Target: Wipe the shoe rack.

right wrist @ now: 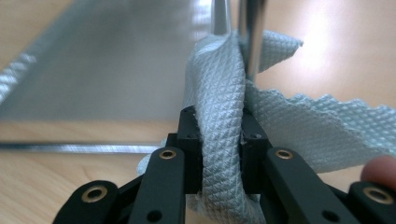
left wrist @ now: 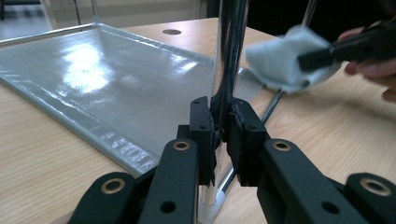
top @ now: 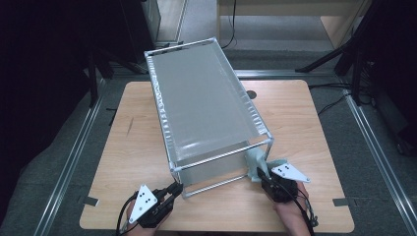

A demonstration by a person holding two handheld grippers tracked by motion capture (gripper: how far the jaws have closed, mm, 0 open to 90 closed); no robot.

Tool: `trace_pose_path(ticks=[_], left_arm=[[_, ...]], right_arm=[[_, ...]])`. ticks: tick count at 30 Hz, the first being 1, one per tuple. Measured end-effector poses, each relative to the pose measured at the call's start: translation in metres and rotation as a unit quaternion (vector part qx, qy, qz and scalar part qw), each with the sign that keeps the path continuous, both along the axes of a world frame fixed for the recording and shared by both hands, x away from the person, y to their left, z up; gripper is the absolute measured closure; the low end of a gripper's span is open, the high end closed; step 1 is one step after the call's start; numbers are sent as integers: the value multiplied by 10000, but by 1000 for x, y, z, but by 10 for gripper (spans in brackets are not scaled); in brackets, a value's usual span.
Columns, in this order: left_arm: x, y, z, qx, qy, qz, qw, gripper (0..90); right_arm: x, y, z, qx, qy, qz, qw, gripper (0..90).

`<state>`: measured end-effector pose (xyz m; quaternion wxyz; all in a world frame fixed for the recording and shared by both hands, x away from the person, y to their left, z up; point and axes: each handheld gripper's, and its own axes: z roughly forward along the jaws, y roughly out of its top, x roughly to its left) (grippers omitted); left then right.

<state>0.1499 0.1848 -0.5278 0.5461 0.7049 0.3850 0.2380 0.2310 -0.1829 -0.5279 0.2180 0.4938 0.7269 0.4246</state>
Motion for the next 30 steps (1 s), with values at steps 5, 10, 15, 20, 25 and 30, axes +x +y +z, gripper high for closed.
trace_pose_path(ticks=[5, 10, 15, 20, 25, 30], left_arm=[[-1, -2, 0, 26, -17, -33, 10000, 816], [-1, -2, 0, 32, -23, -35, 10000, 816], [-1, -2, 0, 62, -24, -29, 10000, 816], [-1, -3, 0, 42, -32, -12, 10000, 816], [-1, -3, -1, 19, -32, 1, 10000, 816], [0, -2, -1, -9, -29, -25, 10000, 817]], right_arm=[[0, -13, 5, -134, 73, -11, 9999, 762], [-5, -28, 26, 18, -173, -156, 9997, 763], [-17, -33, 66, 357, -978, -415, 9937, 765], [-26, -27, 97, 620, -1626, -545, 9832, 765], [-16, -5, 123, 693, -2012, -371, 9764, 764], [-3, 10, 121, 710, -1937, -321, 9780, 763]])
